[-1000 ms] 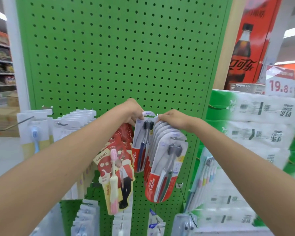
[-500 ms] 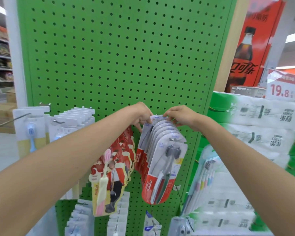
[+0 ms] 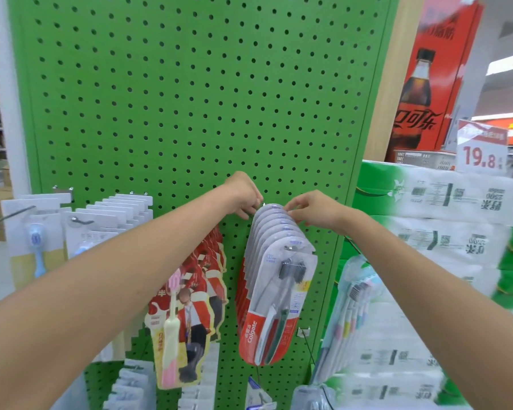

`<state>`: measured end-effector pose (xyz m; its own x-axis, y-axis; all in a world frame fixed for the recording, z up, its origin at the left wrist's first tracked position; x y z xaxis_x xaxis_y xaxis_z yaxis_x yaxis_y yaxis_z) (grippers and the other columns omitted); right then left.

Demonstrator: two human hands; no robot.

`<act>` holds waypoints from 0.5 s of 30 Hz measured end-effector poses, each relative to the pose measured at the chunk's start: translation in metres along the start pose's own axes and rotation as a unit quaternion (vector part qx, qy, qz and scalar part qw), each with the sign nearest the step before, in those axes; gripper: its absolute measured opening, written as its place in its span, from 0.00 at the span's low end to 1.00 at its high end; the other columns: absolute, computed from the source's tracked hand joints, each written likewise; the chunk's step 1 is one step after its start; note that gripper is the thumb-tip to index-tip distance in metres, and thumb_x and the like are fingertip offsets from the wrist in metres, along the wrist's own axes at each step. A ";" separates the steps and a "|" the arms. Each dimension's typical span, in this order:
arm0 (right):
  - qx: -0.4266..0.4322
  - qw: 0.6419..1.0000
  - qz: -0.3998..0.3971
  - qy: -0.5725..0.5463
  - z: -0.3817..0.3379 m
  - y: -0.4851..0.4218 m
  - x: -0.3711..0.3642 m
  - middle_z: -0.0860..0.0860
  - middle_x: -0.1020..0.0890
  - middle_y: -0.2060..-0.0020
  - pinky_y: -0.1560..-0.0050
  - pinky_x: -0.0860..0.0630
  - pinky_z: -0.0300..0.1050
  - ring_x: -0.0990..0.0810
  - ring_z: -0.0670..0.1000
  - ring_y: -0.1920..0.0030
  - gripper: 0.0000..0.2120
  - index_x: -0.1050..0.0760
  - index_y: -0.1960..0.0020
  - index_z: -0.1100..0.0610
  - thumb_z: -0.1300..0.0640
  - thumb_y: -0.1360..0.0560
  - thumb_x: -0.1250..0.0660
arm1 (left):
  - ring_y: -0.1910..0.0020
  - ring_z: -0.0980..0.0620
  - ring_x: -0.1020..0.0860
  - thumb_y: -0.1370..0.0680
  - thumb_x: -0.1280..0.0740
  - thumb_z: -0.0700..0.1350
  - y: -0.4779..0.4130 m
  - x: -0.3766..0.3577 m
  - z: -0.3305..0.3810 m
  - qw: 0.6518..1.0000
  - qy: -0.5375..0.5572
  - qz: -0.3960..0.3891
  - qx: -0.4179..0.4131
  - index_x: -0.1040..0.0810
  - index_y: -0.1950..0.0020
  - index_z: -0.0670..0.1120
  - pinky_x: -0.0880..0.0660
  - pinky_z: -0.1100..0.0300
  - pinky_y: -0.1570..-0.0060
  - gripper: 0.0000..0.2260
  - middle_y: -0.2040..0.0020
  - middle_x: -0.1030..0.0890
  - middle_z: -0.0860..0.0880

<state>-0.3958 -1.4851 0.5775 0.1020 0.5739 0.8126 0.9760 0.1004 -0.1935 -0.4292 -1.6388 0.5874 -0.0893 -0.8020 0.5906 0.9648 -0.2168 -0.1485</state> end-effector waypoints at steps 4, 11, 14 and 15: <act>0.006 1.000 0.001 0.021 0.006 -0.001 0.001 0.51 0.17 0.50 0.44 0.24 0.46 0.19 0.49 0.49 0.06 0.20 0.49 0.54 0.61 0.21 0.35 | 0.57 0.52 0.18 0.23 0.31 0.36 -0.007 0.000 -0.003 0.997 -0.065 0.032 -0.029 0.18 0.48 0.39 0.25 0.64 0.64 0.05 0.50 0.16 0.43; 0.019 1.000 0.016 -0.006 0.004 0.001 0.000 0.50 0.16 0.54 0.59 0.27 0.36 0.20 0.45 0.58 0.06 0.19 0.48 0.57 0.56 0.23 0.31 | 0.53 0.49 0.18 0.26 0.27 0.39 -0.012 -0.007 0.000 0.991 -0.106 0.043 -0.073 0.18 0.56 0.41 0.20 0.52 0.46 0.02 0.52 0.16 0.46; 0.022 0.999 0.021 -0.016 0.004 0.001 0.001 0.49 0.16 0.56 0.59 0.27 0.36 0.20 0.46 0.59 0.04 0.19 0.51 0.55 0.57 0.23 0.31 | 0.56 0.50 0.20 0.24 0.28 0.39 -0.013 -0.010 0.002 0.986 -0.134 0.051 -0.083 0.20 0.60 0.44 0.20 0.54 0.48 0.05 0.52 0.17 0.46; 0.022 0.999 0.023 -0.012 0.005 0.001 0.001 0.49 0.16 0.57 0.61 0.27 0.35 0.20 0.46 0.60 0.03 0.19 0.51 0.55 0.57 0.23 0.31 | 0.57 0.50 0.21 0.24 0.28 0.39 -0.014 -0.011 0.002 0.985 -0.141 0.052 -0.087 0.20 0.61 0.44 0.20 0.55 0.48 0.06 0.53 0.17 0.46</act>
<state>-0.3958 -1.4808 0.5757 0.1413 0.5987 0.7884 0.9607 0.1093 -0.2551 -0.4408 -1.6257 0.5850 0.1044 -0.6439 0.7579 0.9061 -0.2526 -0.3394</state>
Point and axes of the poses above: each hand's wrist, its own y-axis away from the middle knuckle, its own x-axis out of the back of the hand, z = x × y, the point moved 7 cm from there along -y, towards the middle knuckle
